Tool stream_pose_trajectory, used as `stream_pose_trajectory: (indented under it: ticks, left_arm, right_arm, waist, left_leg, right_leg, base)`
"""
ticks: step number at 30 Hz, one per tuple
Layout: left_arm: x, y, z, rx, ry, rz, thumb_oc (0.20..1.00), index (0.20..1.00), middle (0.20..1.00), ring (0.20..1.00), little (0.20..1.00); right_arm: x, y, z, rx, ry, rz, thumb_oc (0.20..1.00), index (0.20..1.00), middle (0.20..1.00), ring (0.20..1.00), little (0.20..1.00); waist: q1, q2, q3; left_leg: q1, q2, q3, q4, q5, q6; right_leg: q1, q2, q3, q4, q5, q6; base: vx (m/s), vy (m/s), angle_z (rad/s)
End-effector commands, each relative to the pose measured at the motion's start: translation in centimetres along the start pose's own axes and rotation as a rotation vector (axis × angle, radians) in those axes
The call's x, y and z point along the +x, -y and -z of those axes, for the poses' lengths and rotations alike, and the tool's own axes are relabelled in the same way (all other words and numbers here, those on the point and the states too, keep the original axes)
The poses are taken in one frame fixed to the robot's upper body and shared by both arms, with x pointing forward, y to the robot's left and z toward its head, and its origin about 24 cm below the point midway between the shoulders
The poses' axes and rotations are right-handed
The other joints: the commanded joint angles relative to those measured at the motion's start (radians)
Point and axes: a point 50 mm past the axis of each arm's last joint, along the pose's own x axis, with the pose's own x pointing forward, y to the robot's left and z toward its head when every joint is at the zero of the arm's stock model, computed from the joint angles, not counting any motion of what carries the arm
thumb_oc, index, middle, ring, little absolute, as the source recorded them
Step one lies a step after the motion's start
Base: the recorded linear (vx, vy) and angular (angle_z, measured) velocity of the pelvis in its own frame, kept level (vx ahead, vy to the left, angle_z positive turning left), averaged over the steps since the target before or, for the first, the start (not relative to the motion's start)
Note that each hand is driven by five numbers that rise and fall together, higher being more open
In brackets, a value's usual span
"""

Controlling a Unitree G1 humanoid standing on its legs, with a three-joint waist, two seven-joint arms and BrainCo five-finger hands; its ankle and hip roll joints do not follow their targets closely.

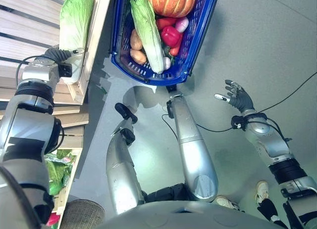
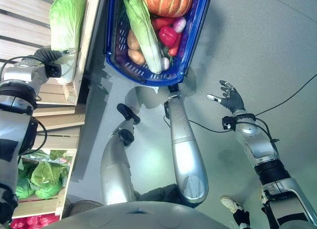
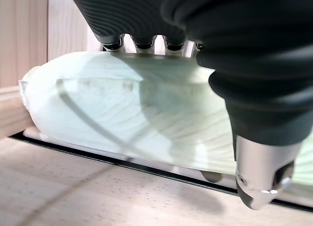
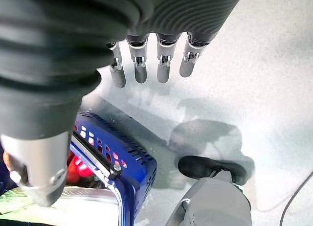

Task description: Pick up fruits and vegetables into the basket

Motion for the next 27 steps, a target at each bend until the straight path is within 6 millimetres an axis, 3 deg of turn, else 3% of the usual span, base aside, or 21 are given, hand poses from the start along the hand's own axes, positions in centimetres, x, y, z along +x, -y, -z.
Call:
stream_pose_trajectory:
  ticks: [1,7,14,21,27]
  left_arm:
    - [0.2,7.4,5.4,-0.205,-0.095,0.368,0.200,0.200,0.200,0.200,0.200]
    - [-0.3,9.3,3.8,-0.237,0.030,0.436,0.200,0.200,0.200,0.200,0.200]
    - [-0.5,9.8,3.7,-0.213,0.095,0.370,0.200,0.200,0.200,0.200,0.200]
    - [-0.5,8.7,5.0,-0.138,0.110,0.263,0.200,0.200,0.200,0.200,0.200]
    - [-0.7,6.9,5.2,-0.189,0.170,0.152,0.200,0.200,0.200,0.200,0.200]
  right_arm:
    - [-0.5,-0.5,-0.1,0.040,0.016,-0.023,1.000,1.000,1.000,1.000,1.000]
    - [-0.9,-0.3,-0.6,0.044,0.038,-0.017,1.000,1.000,1.000,1.000,1.000]
    - [-1.3,-0.1,-2.0,0.030,0.130,-0.005,1.000,1.000,1.000,1.000,1.000]
    - [-1.9,-0.2,-4.1,0.013,0.259,-0.014,1.000,1.000,1.000,1.000,1.000]
    - [-2.5,0.0,-6.1,-0.005,0.380,-0.039,1.000,1.000,1.000,1.000,1.000]
  waist:
    - [-0.012,-0.053,-0.049]
    - [-0.006,-0.053,-0.049]
    - [0.000,-0.046,-0.049]
    - [0.011,-0.049,-0.049]
    - [0.025,-0.045,-0.049]
  left_leg:
    - [-0.083,-0.030,0.040,0.120,-0.083,0.068]
    - [-0.067,-0.035,0.038,0.111,-0.084,0.074]
    - [-0.019,-0.046,0.037,0.098,-0.085,0.078]
    - [0.063,-0.052,0.039,0.069,-0.079,0.074]
    - [0.142,-0.055,0.034,0.051,-0.081,0.071]
  right_leg:
    - [0.004,0.045,0.049,-0.052,-0.017,0.056]
    - [0.019,0.042,0.043,-0.056,-0.018,0.055]
    - [0.064,0.034,0.039,-0.061,-0.025,0.054]
    - [0.155,0.018,0.020,-0.089,-0.027,0.056]
    - [0.234,0.000,0.006,-0.103,-0.037,0.057]
  base:
    - [0.00,0.000,0.00]
    - [0.00,0.000,0.00]
    - [0.00,0.011,0.02]
    - [0.00,0.002,0.00]
    - [0.00,0.007,0.01]
